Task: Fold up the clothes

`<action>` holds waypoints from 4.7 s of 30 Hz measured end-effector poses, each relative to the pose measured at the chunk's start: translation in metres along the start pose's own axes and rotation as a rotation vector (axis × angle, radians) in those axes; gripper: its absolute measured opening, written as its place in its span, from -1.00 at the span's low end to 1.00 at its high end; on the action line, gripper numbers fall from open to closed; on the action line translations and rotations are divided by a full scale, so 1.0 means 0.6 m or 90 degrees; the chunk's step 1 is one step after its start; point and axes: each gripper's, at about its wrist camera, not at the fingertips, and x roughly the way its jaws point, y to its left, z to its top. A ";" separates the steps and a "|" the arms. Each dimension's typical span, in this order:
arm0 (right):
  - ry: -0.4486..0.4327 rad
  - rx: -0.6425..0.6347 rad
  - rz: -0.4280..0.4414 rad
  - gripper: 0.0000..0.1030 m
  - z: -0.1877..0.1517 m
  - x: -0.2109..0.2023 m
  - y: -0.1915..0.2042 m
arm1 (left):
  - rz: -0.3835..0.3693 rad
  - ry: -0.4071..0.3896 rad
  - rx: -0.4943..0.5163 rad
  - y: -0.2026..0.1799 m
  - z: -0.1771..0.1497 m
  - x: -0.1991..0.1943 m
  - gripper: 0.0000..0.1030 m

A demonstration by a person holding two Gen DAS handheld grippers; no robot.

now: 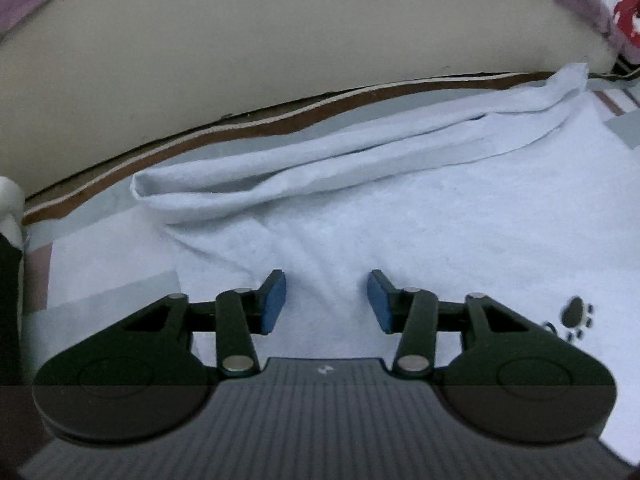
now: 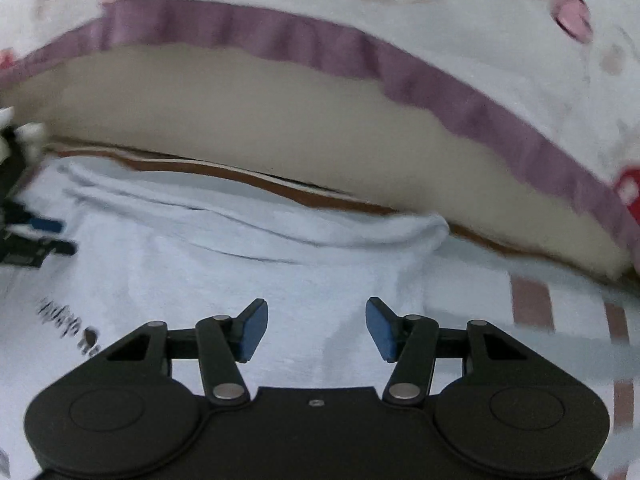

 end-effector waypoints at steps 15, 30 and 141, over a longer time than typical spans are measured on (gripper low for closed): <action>-0.033 -0.278 -0.064 0.15 -0.077 -0.041 0.159 | -0.016 -0.076 -0.106 0.021 -0.064 -0.059 -0.11; -0.206 -0.020 0.015 0.33 0.031 0.236 0.086 | 0.059 -0.096 -0.024 0.007 0.056 0.057 0.26; -0.287 0.215 -0.153 -0.76 0.102 0.193 -0.170 | 0.129 -0.191 -0.334 0.300 0.039 -0.076 -0.37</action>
